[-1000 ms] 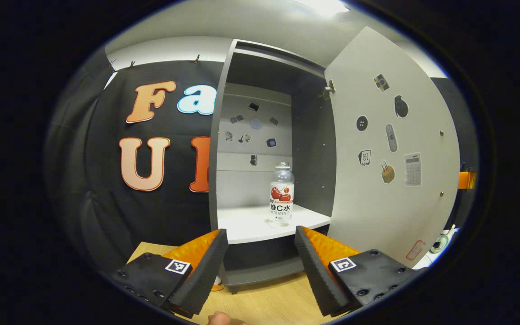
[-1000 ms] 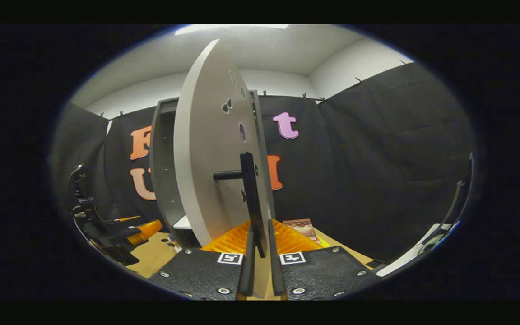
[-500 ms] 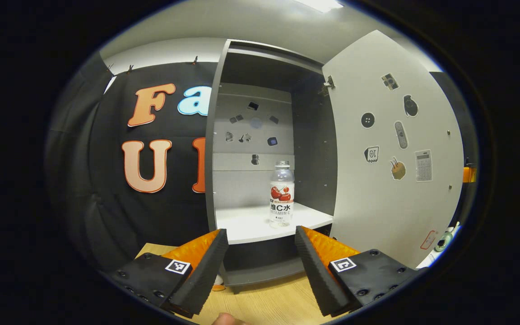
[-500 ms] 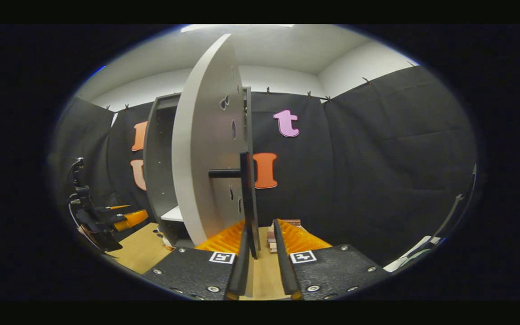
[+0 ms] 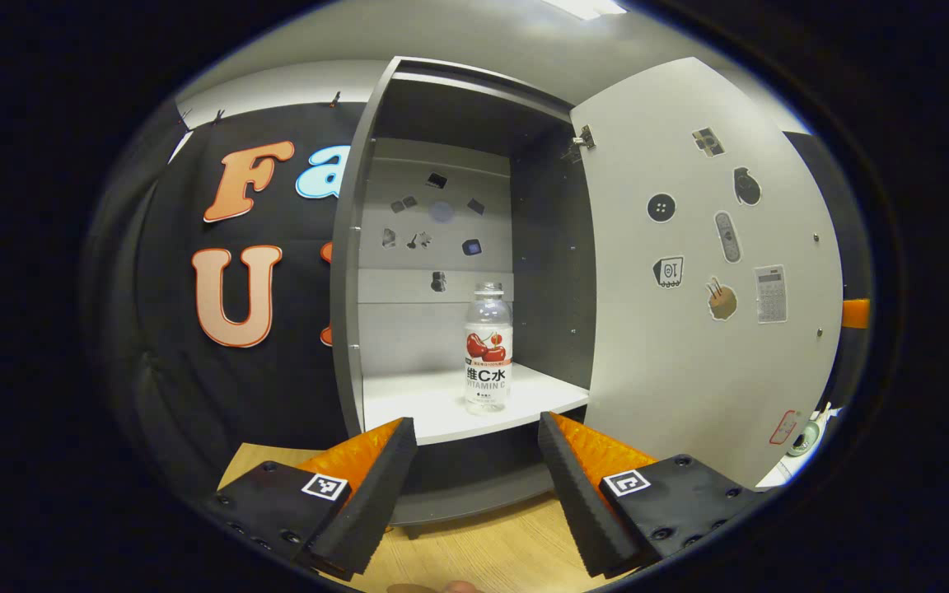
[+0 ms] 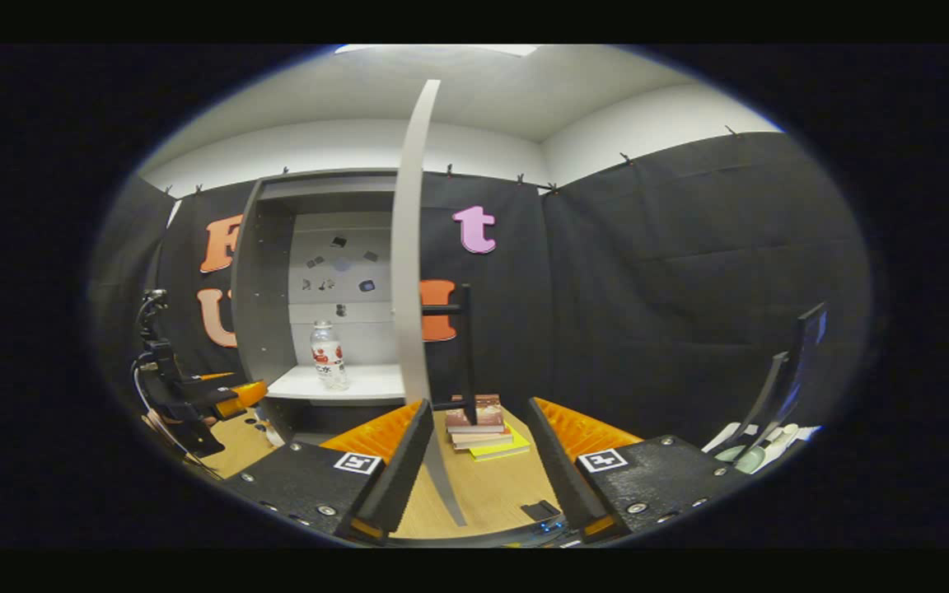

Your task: Open the cabinet door with the right hand, grasp the bottle in the cabinet with the left hand and place it on the coaster, then close the cabinet door with the right hand.

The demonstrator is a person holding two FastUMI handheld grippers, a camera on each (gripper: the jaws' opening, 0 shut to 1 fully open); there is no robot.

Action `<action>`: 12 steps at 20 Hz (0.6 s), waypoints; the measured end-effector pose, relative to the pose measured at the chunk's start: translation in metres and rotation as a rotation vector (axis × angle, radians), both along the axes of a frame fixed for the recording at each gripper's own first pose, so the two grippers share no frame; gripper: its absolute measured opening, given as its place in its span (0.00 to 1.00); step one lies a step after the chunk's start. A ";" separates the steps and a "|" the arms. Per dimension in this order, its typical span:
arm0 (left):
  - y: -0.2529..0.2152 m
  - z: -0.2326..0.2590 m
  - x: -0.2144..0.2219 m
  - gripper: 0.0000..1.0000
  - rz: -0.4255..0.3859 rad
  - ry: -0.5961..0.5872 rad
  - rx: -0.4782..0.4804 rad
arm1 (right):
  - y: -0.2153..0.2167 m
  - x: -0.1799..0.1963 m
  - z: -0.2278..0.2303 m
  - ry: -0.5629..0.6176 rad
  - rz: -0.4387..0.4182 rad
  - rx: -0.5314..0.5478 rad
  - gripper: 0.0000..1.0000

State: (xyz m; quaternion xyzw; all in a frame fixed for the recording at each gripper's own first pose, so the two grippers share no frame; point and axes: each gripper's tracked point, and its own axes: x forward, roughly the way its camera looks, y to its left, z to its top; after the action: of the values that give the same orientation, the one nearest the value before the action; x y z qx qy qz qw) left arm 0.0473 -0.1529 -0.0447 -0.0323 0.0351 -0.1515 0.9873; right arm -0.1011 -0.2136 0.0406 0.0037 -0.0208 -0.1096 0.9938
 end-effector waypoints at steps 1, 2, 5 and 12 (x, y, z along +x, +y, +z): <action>-0.006 -0.004 0.004 0.97 -0.025 0.007 -0.007 | 0.005 -0.007 0.002 -0.011 -0.010 0.010 0.71; -0.008 -0.006 0.008 0.96 -0.040 0.013 -0.013 | 0.010 -0.012 0.002 -0.022 -0.020 0.017 0.78; -0.008 -0.004 0.029 0.97 -0.040 0.008 -0.034 | 0.024 -0.016 0.002 -0.038 -0.040 0.027 0.83; -0.017 0.007 0.106 0.97 -0.040 -0.042 -0.013 | 0.073 0.016 0.009 -0.055 -0.029 0.002 0.93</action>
State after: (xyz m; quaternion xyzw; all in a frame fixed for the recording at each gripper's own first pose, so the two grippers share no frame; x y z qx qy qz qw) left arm 0.1530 -0.1695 -0.0381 -0.0351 0.0142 -0.1722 0.9843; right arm -0.0853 -0.1410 0.0492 0.0075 -0.0479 -0.1239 0.9911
